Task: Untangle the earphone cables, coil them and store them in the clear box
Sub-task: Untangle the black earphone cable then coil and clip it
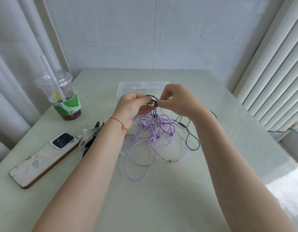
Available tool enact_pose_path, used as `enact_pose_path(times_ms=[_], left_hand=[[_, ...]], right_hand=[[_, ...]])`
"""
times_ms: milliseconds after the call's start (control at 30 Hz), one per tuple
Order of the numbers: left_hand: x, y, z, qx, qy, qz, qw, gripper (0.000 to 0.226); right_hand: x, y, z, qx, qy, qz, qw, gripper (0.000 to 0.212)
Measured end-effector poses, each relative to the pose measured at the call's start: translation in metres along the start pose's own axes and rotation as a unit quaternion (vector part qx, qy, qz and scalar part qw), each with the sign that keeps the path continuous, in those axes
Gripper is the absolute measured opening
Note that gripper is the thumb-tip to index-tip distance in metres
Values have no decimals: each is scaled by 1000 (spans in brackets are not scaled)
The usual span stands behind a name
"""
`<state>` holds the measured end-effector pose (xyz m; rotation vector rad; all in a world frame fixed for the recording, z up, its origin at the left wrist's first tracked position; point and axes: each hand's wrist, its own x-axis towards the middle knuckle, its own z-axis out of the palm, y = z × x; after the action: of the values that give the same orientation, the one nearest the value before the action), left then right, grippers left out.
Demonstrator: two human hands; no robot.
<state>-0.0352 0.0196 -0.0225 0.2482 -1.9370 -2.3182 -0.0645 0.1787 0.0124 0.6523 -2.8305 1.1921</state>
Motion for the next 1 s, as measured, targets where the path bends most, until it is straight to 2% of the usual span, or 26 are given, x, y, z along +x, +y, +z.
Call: enact_pose_path(times_ms=[200, 333, 500, 667, 867, 1000], left_hand=[[2, -1, 0, -46, -40, -33, 998, 8], [3, -1, -1, -58, -41, -49, 996, 18], [-1, 2, 2, -77, -64, -45, 994, 18], [-2, 0, 0, -34, -93, -49, 994, 17], [1, -1, -4, -12, -55, -42, 998, 11], [-1, 1, -6, -9, -88, -52, 995, 12]], right_hand=[[2, 1, 2, -39, -1, -5, 999, 10], [2, 1, 4, -22, -10, -5, 1000, 9], [1, 0, 4, 26, -20, 10, 999, 11], [-2, -3, 2, 56, -25, 5, 998, 11], [-3, -4, 0, 88, -29, 15, 996, 9], [-2, -4, -1, 102, -9, 11, 995, 9]])
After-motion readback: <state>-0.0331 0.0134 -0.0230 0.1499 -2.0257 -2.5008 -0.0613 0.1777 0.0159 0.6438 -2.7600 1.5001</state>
